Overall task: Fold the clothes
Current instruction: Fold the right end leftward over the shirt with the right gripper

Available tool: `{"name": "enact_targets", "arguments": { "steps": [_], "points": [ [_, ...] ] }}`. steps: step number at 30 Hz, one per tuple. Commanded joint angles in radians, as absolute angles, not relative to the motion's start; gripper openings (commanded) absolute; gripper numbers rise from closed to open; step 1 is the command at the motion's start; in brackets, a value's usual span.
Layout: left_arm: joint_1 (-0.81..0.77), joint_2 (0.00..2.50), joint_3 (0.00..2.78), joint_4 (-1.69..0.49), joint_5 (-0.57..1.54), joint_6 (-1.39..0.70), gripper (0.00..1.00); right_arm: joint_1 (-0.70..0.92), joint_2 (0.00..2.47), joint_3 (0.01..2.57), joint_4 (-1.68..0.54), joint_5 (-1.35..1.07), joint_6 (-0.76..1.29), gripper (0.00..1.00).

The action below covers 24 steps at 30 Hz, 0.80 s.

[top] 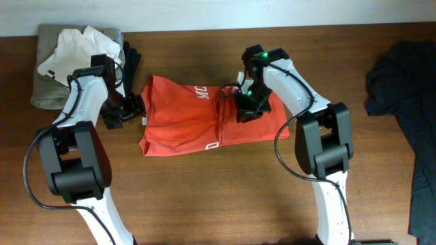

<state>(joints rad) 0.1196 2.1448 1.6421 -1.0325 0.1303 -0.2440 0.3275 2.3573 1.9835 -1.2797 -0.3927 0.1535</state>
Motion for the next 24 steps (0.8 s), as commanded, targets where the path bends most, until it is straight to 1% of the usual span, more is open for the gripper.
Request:
{"name": "enact_targets", "arguments": {
  "steps": [1, 4, 7, 9, 10, 11, 12, 13, 14, 15, 17, 21, 24],
  "points": [
    [0.12, 2.109, 1.66, -1.038, 0.134, -0.241, 0.77, 0.387, 2.331, 1.979, -1.283, -0.415, 0.147, 0.16],
    [0.12, 2.109, 1.66, -1.047, 0.134, -0.233, 0.77, 0.414, 2.323, 1.989, -1.27, -0.307, 0.228, 0.11],
    [0.12, 2.109, 1.66, -1.066, 0.134, -0.231, 0.77, 0.385, 2.296, 2.022, -1.277, -0.272, 0.241, 0.12],
    [0.121, 2.109, 1.66, -1.067, 0.134, -0.231, 0.77, 0.355, 2.283, 2.057, -1.279, -0.272, 0.241, 0.22],
    [0.123, 2.109, 1.66, -1.063, 0.134, -0.231, 0.77, 0.34, 2.282, 2.07, -1.279, -0.271, 0.241, 0.34],
    [0.128, 2.109, 1.66, -1.059, 0.134, -0.231, 0.82, 0.312, 2.282, 2.087, -1.28, -0.262, 0.241, 0.75],
    [0.137, 2.109, 1.66, -1.057, 0.134, -0.231, 0.85, 0.285, 2.282, 2.092, -1.279, -0.239, 0.241, 0.99],
    [0.149, 2.109, 1.66, -1.055, 0.134, -0.231, 0.87, 0.256, 2.282, 2.093, -1.279, -0.212, 0.241, 0.99],
    [0.162, 2.109, 1.66, -1.049, 0.134, -0.231, 0.95, 0.218, 2.282, 2.093, -1.279, -0.195, 0.241, 0.99],
    [0.173, 2.109, 1.66, -1.045, 0.136, -0.231, 0.99, 0.181, 2.282, 2.093, -1.278, -0.185, 0.241, 0.99],
    [0.197, 2.111, 1.657, -1.026, 0.167, -0.227, 0.99, 0.103, 2.282, 2.093, -1.27, -0.178, 0.241, 0.99],
    [0.207, 2.112, 1.62, -0.974, 0.305, -0.161, 0.99, -0.053, 2.282, 2.093, -1.237, -0.179, 0.241, 0.99],
    [0.203, 2.112, 1.579, -0.934, 0.327, -0.158, 0.99, -0.154, 2.282, 2.093, -1.229, -0.179, 0.241, 0.99]
  ]
}}
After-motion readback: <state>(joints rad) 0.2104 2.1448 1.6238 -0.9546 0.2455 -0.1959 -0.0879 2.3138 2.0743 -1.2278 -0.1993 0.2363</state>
